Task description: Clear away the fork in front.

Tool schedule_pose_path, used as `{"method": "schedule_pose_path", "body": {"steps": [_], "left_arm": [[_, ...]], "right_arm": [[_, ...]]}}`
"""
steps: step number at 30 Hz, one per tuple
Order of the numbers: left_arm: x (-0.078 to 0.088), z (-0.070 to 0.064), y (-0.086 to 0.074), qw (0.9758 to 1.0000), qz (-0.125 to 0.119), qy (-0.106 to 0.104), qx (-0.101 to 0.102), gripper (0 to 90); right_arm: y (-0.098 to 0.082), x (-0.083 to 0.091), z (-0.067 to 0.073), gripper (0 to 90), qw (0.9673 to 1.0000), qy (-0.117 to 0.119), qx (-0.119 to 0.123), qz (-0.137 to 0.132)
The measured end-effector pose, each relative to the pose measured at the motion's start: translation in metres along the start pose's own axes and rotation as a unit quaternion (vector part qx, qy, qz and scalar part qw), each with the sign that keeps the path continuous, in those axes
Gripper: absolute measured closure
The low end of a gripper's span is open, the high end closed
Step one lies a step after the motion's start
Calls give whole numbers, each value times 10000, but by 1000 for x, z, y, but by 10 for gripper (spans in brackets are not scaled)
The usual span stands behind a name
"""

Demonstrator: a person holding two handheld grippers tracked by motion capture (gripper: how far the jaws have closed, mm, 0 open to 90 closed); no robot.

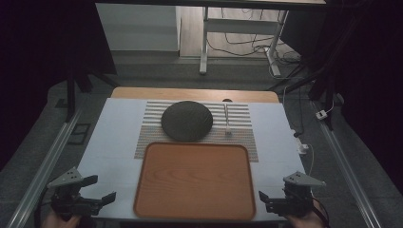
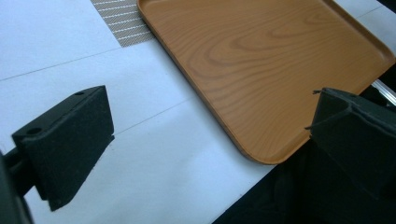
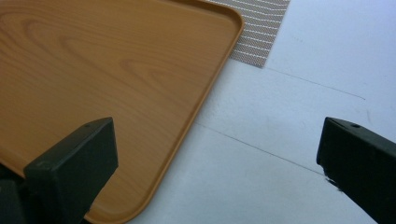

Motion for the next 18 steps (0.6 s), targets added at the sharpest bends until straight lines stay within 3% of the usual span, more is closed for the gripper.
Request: {"method": "schedule_pose_path", "body": {"steps": [18], "left_arm": [[-3, -1, -2, 9997, 195, -131, -29, 0]], "right_arm": [[0, -1, 2, 0, 9998, 160, -20, 85]]}}
Point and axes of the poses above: each handheld gripper's, and its own axes: x roughly backward along the jaws, y roughly out of its top, z roughly to its left, the point moved 8 cm from there along -x, roughly forward along the jaws, and after that the axes turned 4 degrees about -x, right-handed, at the moved point
